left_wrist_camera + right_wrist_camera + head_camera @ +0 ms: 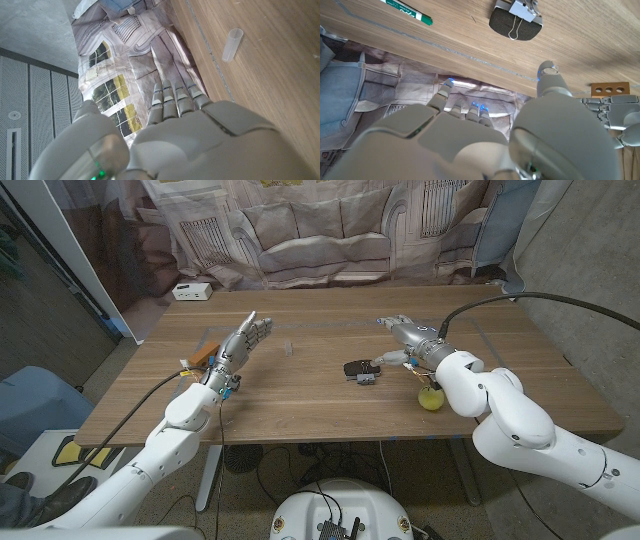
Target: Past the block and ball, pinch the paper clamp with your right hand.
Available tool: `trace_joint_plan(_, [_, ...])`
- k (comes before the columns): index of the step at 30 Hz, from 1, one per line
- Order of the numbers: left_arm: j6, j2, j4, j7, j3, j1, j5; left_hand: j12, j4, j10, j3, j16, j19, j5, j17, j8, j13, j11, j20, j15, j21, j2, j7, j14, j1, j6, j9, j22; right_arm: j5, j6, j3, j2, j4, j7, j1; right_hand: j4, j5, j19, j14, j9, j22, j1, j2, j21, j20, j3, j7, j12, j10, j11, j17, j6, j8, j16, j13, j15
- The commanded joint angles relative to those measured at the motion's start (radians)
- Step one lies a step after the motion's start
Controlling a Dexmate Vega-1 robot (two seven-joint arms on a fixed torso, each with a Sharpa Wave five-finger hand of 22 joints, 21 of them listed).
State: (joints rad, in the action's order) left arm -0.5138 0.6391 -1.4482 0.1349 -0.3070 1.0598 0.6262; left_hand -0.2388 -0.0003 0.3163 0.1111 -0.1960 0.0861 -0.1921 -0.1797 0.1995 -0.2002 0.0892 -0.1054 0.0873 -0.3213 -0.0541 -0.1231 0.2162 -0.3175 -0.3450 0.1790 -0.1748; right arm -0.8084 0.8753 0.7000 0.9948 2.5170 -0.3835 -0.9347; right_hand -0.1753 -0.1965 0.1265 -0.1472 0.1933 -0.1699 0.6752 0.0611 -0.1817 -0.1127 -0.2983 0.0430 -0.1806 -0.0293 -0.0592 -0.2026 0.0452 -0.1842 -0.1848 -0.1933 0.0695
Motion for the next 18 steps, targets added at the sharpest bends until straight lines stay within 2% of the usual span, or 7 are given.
trace_joint_plan(1, [0.004, -0.001, -0.005, -0.012, -0.001, 0.016, -0.002, 0.001, -0.005, 0.006, 0.0, 0.002, 0.004, 0.003, -0.001, -0.001, -0.002, -0.002, -0.005, 0.001, 0.004, -0.008, 0.002, -0.001, -0.001, -0.006, 0.002, -0.001, -0.066, -0.015, 0.031, -0.008, -0.01, -0.211, 0.085, 0.002, -0.009, -0.011, -0.017, 0.004, -0.005, 0.01, 0.006, -0.001, -0.009, -0.008, -0.002, 0.004, -0.015, 0.0, -0.002, 0.016, 0.0, -0.005, -0.001, -0.001])
trace_joint_plan(5, [0.007, -0.002, -0.004, -0.012, -0.002, 0.022, 0.002, 0.001, -0.005, 0.007, 0.0, 0.003, 0.005, 0.003, -0.001, -0.001, -0.002, -0.001, -0.005, 0.002, 0.005, -0.009, 0.001, 0.0, -0.001, -0.007, 0.002, -0.001, -0.125, -0.007, 0.061, -0.029, -0.025, -0.321, 0.128, 0.003, -0.01, -0.01, -0.019, 0.004, -0.005, 0.01, 0.012, -0.002, -0.014, -0.007, -0.005, 0.003, -0.019, -0.001, -0.003, 0.021, 0.0, -0.006, -0.001, -0.002])
trace_joint_plan(7, [0.009, -0.001, -0.005, -0.014, -0.003, 0.024, 0.002, 0.002, -0.005, 0.006, 0.0, 0.003, 0.005, 0.003, -0.001, -0.001, -0.002, 0.0, -0.005, 0.002, 0.006, -0.009, 0.001, 0.0, -0.001, -0.007, 0.002, -0.002, -0.164, -0.006, 0.08, -0.042, -0.035, -0.385, 0.151, 0.004, -0.01, -0.011, -0.02, 0.004, -0.005, 0.011, 0.017, -0.003, -0.016, -0.006, -0.009, 0.004, -0.029, 0.002, -0.003, 0.034, 0.002, -0.008, -0.001, -0.001])
trace_joint_plan(8, [0.01, -0.001, -0.006, -0.014, -0.002, 0.025, 0.001, 0.002, -0.005, 0.006, 0.0, 0.003, 0.005, 0.003, -0.001, -0.001, -0.002, -0.002, -0.006, 0.002, 0.007, -0.009, 0.001, 0.0, -0.001, -0.007, 0.002, -0.002, -0.187, -0.004, 0.088, -0.05, -0.04, -0.414, 0.159, 0.005, -0.011, -0.012, -0.023, 0.004, -0.005, 0.013, 0.022, -0.004, -0.016, -0.005, -0.015, 0.004, -0.039, 0.012, -0.003, 0.05, 0.005, -0.008, 0.0, 0.0])
trace_joint_plan(9, [0.01, 0.0, -0.007, -0.014, -0.002, 0.026, 0.001, 0.002, -0.005, 0.006, 0.0, 0.002, 0.005, 0.003, -0.001, -0.001, -0.002, -0.001, -0.006, 0.001, 0.007, -0.009, 0.0, 0.0, -0.001, -0.007, 0.002, -0.002, -0.21, -0.005, 0.095, -0.057, -0.044, -0.44, 0.165, 0.006, -0.011, -0.012, -0.028, 0.004, -0.005, 0.014, 0.024, -0.005, -0.019, -0.005, -0.015, 0.005, -0.047, 0.008, -0.004, 0.056, 0.006, -0.008, 0.0, 0.001])
trace_joint_plan(18, [-0.003, 0.007, -0.019, -0.031, 0.012, 0.038, -0.007, 0.003, -0.006, 0.006, 0.001, 0.003, 0.006, 0.003, -0.001, -0.002, -0.002, -0.001, -0.008, 0.001, 0.01, -0.011, 0.001, 0.0, -0.001, -0.008, 0.002, -0.002, -0.325, -0.045, 0.072, -0.111, -0.067, -0.525, 0.136, 0.008, -0.013, -0.016, -0.041, 0.005, -0.005, 0.017, 0.031, -0.005, -0.023, -0.005, -0.009, 0.002, -0.059, 0.002, -0.004, 0.064, 0.002, -0.007, 0.0, 0.0])
